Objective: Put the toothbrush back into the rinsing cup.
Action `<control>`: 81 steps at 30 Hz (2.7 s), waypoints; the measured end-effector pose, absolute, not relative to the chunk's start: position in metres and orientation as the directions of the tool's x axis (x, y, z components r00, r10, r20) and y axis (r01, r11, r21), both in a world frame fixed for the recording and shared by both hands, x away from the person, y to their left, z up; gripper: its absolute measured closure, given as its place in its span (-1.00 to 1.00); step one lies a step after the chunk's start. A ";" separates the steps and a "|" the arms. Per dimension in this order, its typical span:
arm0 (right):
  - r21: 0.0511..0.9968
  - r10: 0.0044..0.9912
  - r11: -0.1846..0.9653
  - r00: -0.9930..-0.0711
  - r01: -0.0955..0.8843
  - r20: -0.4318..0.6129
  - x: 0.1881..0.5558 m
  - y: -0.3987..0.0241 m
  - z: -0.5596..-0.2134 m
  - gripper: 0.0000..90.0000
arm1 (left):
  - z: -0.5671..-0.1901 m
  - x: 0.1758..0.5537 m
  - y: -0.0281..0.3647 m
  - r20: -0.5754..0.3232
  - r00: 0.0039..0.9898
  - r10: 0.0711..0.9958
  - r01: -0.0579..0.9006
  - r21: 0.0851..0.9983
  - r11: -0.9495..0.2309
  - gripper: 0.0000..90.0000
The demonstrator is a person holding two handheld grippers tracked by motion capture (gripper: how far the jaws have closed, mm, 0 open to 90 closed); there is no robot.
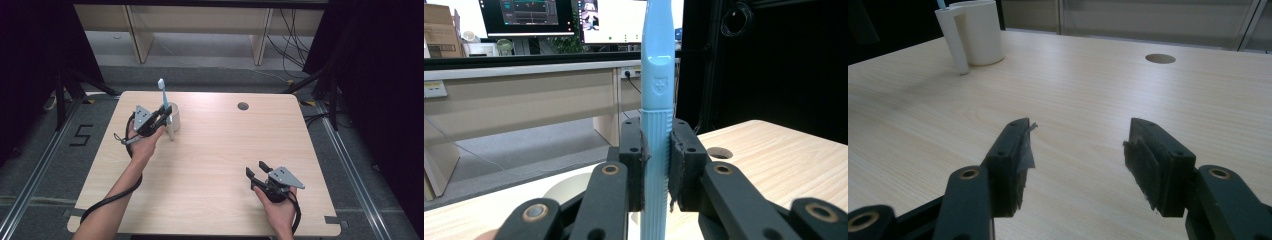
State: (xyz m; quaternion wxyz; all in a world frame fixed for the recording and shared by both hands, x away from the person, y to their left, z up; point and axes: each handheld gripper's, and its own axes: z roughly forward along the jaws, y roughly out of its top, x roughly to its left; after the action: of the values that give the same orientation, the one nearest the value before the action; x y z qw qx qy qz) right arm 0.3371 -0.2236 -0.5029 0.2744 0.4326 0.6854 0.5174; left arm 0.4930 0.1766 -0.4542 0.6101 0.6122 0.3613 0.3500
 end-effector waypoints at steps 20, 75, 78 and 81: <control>0.950 0.884 0.110 -0.466 0.292 0.041 0.338 -0.224 -0.503 -0.03 | -0.468 0.495 0.176 -0.005 0.486 0.874 0.034 0.999 -0.013 0.74; 0.940 0.875 0.091 -0.478 0.330 0.083 0.337 -0.221 -0.504 -0.03 | -0.489 0.494 0.177 -0.020 0.466 0.884 0.124 0.991 -0.042 0.50; 0.945 0.876 0.102 -0.479 0.309 0.062 0.338 -0.223 -0.504 -0.03 | -0.488 0.492 0.178 -0.007 0.469 0.883 0.126 0.990 -0.060 0.36; 0.944 0.878 0.104 -0.475 0.312 0.060 0.338 -0.222 -0.505 -0.03 | -0.488 0.489 0.177 -0.002 0.474 0.881 0.131 0.989 -0.068 0.22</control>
State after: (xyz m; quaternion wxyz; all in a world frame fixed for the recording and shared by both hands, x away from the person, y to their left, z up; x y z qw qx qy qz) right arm 0.3376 -0.2223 -0.5045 0.2763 0.4315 0.6897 0.5117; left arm 0.4891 0.1767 -0.4875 0.5608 0.6498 0.3892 0.3343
